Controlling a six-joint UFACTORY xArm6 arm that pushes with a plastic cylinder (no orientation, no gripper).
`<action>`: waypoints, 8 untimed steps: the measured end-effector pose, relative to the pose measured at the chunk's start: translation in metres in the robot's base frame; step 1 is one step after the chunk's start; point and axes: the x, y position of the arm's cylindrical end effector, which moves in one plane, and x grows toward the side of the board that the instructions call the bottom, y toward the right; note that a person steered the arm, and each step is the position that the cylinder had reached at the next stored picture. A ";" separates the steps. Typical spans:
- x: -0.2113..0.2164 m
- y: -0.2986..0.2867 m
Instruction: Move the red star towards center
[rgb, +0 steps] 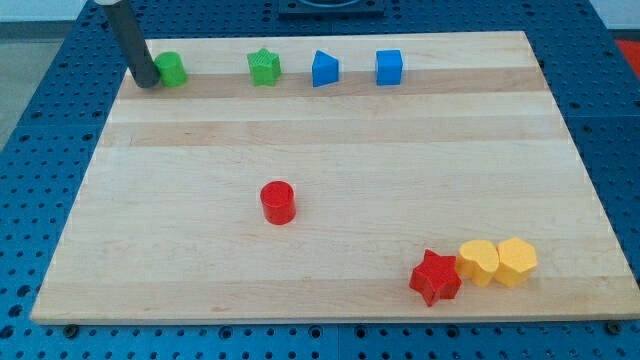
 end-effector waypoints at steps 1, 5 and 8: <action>0.004 0.021; 0.148 0.000; 0.229 0.091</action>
